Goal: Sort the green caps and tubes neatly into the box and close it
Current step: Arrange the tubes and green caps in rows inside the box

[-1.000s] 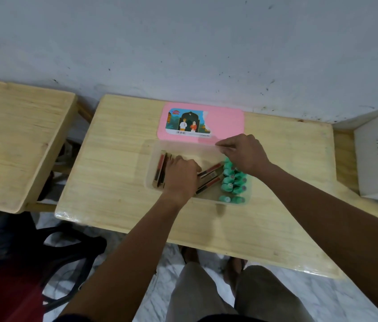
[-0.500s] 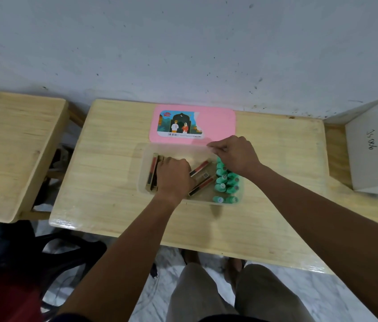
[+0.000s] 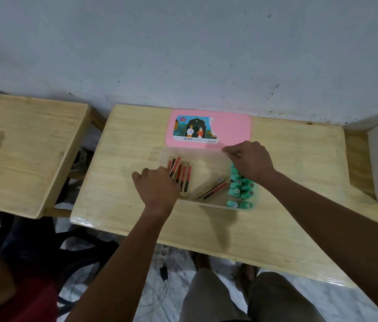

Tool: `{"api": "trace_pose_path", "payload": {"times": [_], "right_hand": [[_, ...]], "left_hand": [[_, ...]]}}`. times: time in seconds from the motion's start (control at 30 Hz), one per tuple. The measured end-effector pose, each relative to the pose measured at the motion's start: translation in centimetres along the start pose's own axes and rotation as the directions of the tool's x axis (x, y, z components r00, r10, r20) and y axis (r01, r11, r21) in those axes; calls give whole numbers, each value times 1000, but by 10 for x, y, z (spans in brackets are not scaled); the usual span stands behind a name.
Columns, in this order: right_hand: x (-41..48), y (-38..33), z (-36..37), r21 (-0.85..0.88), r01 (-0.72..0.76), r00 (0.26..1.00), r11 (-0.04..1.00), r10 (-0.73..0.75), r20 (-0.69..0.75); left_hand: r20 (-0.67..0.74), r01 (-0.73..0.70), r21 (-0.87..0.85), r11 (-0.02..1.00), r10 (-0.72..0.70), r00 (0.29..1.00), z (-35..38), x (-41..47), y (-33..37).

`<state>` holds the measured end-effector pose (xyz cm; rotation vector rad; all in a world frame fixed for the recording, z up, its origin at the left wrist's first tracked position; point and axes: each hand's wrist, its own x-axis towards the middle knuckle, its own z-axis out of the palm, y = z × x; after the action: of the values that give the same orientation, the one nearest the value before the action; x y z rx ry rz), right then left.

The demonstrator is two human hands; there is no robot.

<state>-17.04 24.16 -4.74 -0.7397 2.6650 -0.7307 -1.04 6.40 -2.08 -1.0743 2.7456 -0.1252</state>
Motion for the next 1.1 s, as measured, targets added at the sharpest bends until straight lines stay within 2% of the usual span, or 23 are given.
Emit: {"api": "trace_pose_path", "payload": {"times": [0.23, 0.73, 1.1], "right_hand": [[7, -10, 5, -30, 60, 998, 998, -59, 13], [12, -24, 8, 38, 67, 997, 997, -68, 38], [12, -24, 7, 54, 61, 998, 997, -62, 31]], "left_hand": [[-5, -43, 24, 999, 43, 999, 4, 0, 3], [-9, -58, 127, 990, 60, 998, 4, 1, -2], [-28, -63, 67, 996, 65, 997, 5, 1, -2]]}}
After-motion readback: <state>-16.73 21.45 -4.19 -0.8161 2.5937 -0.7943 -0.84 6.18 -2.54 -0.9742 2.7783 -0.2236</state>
